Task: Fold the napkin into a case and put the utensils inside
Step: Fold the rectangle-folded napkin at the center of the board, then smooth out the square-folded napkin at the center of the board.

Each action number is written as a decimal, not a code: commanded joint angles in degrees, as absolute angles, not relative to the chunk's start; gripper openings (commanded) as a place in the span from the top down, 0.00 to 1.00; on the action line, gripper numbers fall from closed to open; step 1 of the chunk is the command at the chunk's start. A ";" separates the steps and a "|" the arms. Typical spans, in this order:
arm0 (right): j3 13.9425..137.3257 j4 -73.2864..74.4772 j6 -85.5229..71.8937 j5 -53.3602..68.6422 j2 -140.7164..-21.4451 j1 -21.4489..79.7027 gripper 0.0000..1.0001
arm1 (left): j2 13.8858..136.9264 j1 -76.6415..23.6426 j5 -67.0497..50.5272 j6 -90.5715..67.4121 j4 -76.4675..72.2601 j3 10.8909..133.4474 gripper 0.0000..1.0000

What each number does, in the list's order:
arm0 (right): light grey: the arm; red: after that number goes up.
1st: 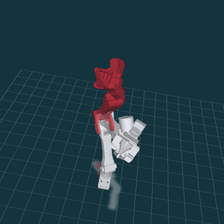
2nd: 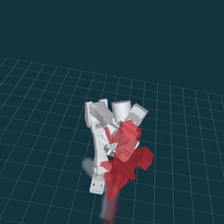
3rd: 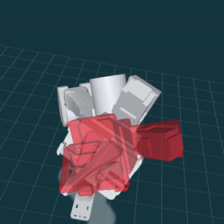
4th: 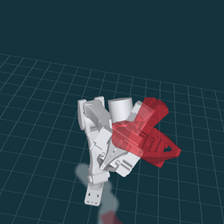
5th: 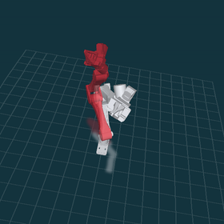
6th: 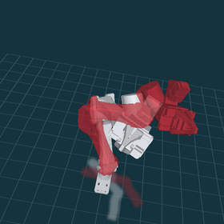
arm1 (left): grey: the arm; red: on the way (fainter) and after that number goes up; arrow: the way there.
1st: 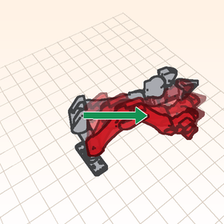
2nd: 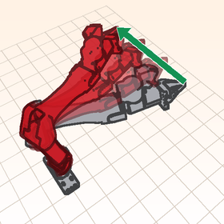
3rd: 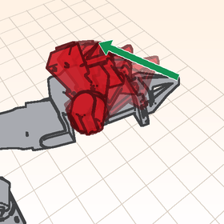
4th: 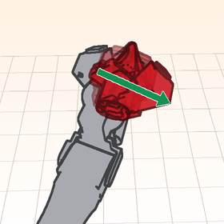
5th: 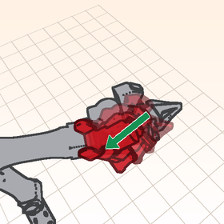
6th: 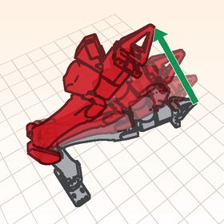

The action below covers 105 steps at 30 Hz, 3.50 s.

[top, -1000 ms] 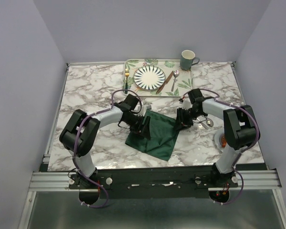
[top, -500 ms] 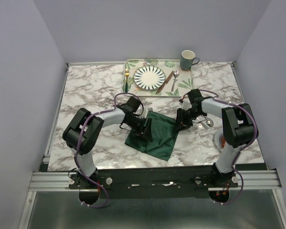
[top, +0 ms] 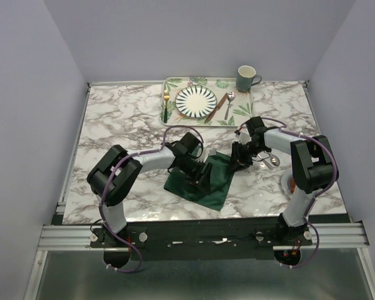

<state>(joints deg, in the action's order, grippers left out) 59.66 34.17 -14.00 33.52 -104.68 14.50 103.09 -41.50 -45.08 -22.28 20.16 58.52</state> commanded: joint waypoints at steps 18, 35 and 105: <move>70.66 39.63 -5.20 27.97 -95.18 14.41 0.61 | 90.53 -38.77 -41.39 -3.43 30.24 60.82 0.39; 75.06 44.74 3.78 23.73 -105.55 14.41 0.60 | 86.57 -36.91 -37.45 9.66 33.93 58.71 0.38; 73.83 46.58 5.80 27.86 -110.83 13.80 1.00 | 93.78 -67.94 -13.62 23.82 23.55 56.16 0.41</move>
<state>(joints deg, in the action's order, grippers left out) 73.38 45.15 5.65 27.09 -109.86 14.33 94.37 -66.63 -12.64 23.35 23.00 56.75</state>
